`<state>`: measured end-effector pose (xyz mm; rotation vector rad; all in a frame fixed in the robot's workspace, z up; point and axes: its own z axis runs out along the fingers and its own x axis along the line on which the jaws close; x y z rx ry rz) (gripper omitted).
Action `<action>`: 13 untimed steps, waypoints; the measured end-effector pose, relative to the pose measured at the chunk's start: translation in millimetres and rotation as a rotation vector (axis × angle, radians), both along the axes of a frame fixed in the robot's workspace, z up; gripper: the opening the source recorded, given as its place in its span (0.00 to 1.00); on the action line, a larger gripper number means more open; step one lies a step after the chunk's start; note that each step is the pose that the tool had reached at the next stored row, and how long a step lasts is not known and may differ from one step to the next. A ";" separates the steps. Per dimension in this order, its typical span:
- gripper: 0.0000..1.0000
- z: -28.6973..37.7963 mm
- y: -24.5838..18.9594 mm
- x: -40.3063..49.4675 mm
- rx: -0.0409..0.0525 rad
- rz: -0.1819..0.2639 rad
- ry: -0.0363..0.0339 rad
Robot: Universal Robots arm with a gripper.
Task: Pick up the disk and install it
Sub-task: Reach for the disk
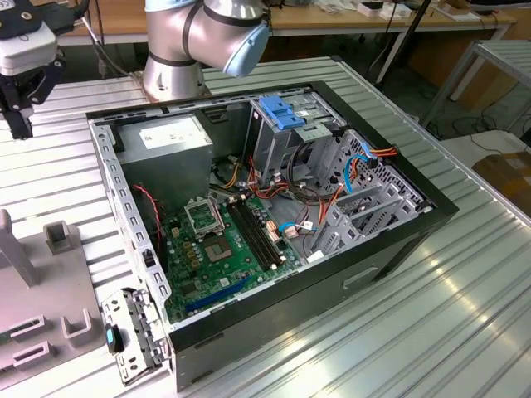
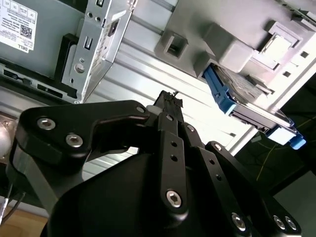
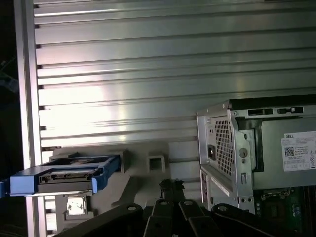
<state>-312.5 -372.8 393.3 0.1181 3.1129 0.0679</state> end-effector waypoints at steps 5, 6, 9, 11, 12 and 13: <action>0.11 0.0 1.8 -21.2 0.0005 0.000 0.0000; 0.11 0.0 1.9 -25.0 0.0005 0.000 0.0001; 0.11 0.0 2.3 -59.4 0.0017 0.000 -0.0001; 0.11 -0.1 2.5 -73.4 0.0018 0.000 -0.0001; 0.11 -0.1 2.6 -77.0 0.0018 0.000 -0.0001; 0.11 0.0 2.6 -79.7 0.0017 0.000 0.0001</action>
